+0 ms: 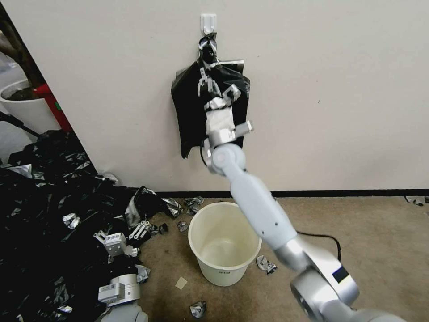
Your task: Place a trash bag onto the trash bin.
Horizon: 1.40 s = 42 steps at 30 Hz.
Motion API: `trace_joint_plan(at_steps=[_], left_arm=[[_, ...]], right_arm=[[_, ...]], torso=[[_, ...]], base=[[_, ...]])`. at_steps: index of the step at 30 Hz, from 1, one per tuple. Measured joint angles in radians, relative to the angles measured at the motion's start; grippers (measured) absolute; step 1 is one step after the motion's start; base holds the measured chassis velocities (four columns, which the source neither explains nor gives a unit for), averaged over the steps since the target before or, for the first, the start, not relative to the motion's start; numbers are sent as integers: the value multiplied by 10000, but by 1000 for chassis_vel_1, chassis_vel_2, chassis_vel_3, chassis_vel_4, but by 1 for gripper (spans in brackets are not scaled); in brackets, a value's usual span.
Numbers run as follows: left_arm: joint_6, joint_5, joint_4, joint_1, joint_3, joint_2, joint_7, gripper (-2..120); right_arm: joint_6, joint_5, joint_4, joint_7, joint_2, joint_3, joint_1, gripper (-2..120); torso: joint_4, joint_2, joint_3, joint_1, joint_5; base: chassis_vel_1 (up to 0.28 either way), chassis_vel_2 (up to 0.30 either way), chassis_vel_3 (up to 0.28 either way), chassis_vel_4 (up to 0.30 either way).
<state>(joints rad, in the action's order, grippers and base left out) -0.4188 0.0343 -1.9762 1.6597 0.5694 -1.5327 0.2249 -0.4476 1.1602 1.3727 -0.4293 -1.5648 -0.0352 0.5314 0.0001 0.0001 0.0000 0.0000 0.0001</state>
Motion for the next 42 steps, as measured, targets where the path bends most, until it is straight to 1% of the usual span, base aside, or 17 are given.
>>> trace_joint_plan(at_steps=[8,9,12,16,19,20,25,28,29,30,33,34,37,38,40,41,42], left_arm=[[-48,255,228,-211,37,99,13,100],[-48,255,228,-211,37,99,13,100],[-50,534,269,-446,34,234,12,100],[-102,759,299,-599,-7,365,0,100],[-263,1215,329,-861,-136,766,-169,100],[-263,1215,329,-861,-136,766,-169,100],[-511,1591,289,-1197,-279,1479,-550,100],[-598,1986,3,-1845,-559,2895,-1016,100],[-598,1986,3,-1845,-559,2895,-1016,100],[-544,2099,-81,-2042,-605,3255,-1070,100],[-101,2745,-485,-3367,-845,5418,-1334,100],[-101,2745,-485,-3367,-845,5418,-1334,100],[418,3571,-580,-4703,-1244,7266,-2161,100],[418,3571,-580,-4703,-1244,7266,-2161,100],[973,4190,-563,-5893,-1840,8338,-2581,100],[973,4190,-563,-5893,-1840,8338,-2581,100],[1323,4402,-530,-6545,-2173,8713,-2732,100]], right_arm=[[150,-198,689,-2716,860,238,2113,0],[150,-198,689,-2716,860,238,2113,0],[229,-565,854,-3558,1190,317,2931,0],[238,-880,897,-3854,1343,349,3337,0],[199,-1520,805,-4234,1540,473,3745,0],[199,-1520,805,-4234,1540,473,3745,0],[87,-1876,644,-4274,1598,653,3760,0],[-68,-2323,739,-3935,1617,905,3562,0],[-68,-2323,739,-3935,1617,905,3562,0],[-171,-2529,807,-3684,1615,946,3534,0],[-628,-3286,1257,-2592,1510,1076,3432,0],[-628,-3286,1257,-2592,1510,1076,3432,0],[-671,-3555,1628,-2177,1386,1084,3405,0],[-671,-3555,1628,-2177,1386,1084,3405,0],[-673,-3706,1582,-2103,1290,1078,3427,0],[-673,-3706,1582,-2103,1290,1078,3427,0],[-680,-3785,1509,-2099,1233,1079,3454,0]], torso=[[-1,0,-1,0,0],[-1,0,-1,0,0],[-2,0,0,0,1],[-2,1,-1,0,-1],[-1,0,-1,0,-2],[-1,0,-1,0,-2],[0,0,0,0,-2],[2,0,0,0,-5],[2,0,0,0,-5],[1,0,0,0,-4],[-2,0,0,0,-2],[-2,0,0,0,-2],[0,0,1,1,-3],[0,0,1,1,-3],[0,0,1,1,-4],[0,0,1,1,-4],[-1,0,1,1,-1]], base=[[0,0,0,0],[0,0,0,0],[0,0,0,0],[0,0,0,0],[0,0,0,0],[0,0,0,0],[0,0,0,0],[0,0,0,0],[0,0,0,0],[0,0,0,0],[0,0,0,0],[0,0,0,0],[0,0,0,0],[0,0,0,0],[0,0,0,0],[0,0,0,0],[0,0,0,0]])
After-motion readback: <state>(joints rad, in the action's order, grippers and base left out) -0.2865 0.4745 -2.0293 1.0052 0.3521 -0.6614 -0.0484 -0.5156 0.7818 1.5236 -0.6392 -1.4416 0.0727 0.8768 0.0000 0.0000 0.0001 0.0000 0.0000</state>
